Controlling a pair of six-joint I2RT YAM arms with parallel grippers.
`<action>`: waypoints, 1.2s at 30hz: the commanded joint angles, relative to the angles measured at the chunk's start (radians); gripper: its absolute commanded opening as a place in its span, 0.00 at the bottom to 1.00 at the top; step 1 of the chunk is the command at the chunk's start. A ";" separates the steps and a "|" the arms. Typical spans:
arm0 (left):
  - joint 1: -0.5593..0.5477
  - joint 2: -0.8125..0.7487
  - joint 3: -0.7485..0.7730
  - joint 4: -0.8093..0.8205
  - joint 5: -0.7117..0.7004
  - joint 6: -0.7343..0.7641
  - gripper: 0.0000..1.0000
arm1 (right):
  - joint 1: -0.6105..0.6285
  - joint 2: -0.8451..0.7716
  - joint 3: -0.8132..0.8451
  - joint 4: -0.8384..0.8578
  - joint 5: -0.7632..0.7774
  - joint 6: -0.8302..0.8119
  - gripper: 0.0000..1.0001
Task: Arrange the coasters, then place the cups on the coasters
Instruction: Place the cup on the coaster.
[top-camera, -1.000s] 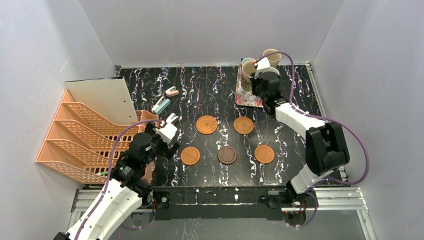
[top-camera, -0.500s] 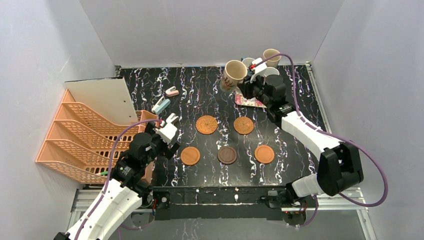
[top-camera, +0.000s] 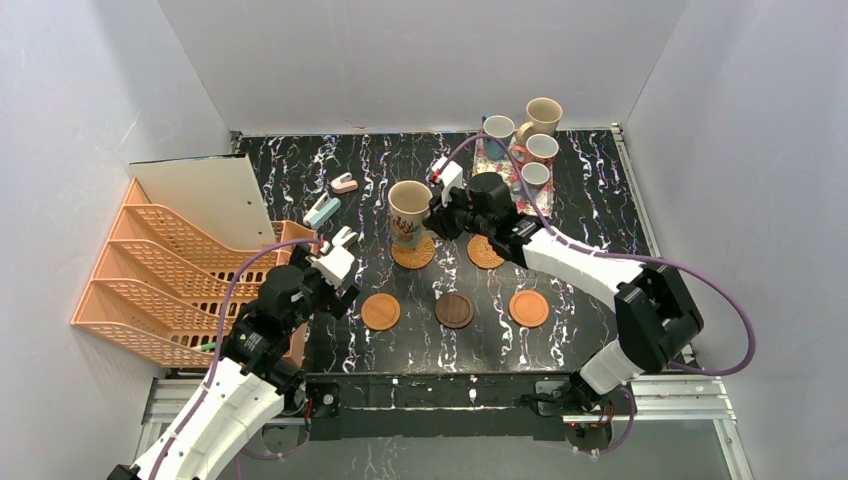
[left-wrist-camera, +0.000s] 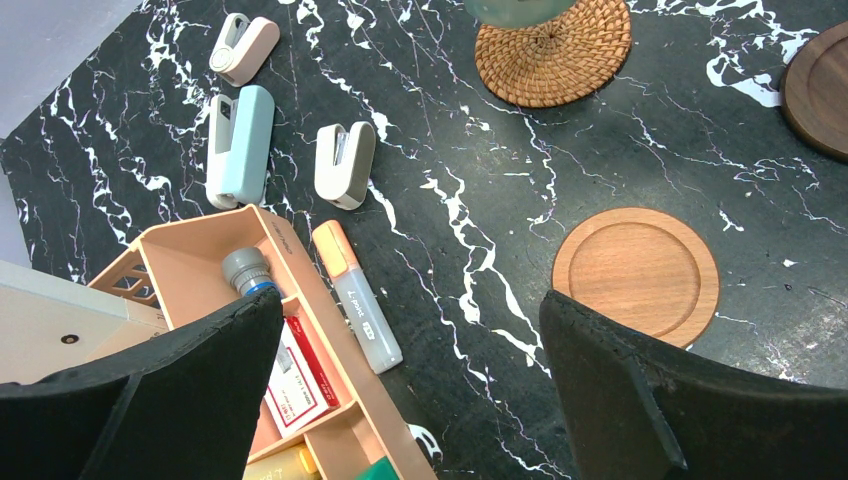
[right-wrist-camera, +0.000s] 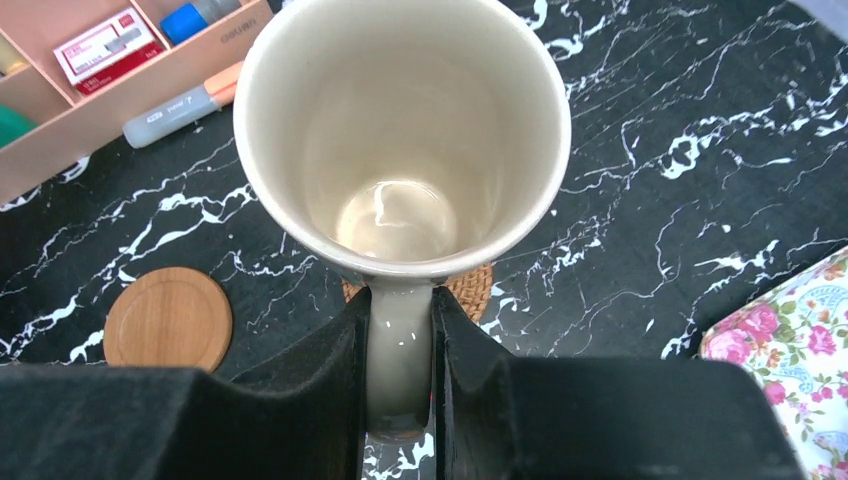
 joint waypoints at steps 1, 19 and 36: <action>0.007 -0.009 -0.008 -0.012 0.003 0.005 0.98 | 0.003 -0.001 0.114 0.113 0.029 -0.014 0.01; 0.008 -0.009 -0.008 -0.014 0.007 0.006 0.98 | 0.043 0.059 0.059 0.174 0.065 -0.078 0.01; 0.011 -0.008 -0.008 -0.015 0.013 0.008 0.98 | 0.043 0.024 -0.037 0.260 0.029 -0.171 0.01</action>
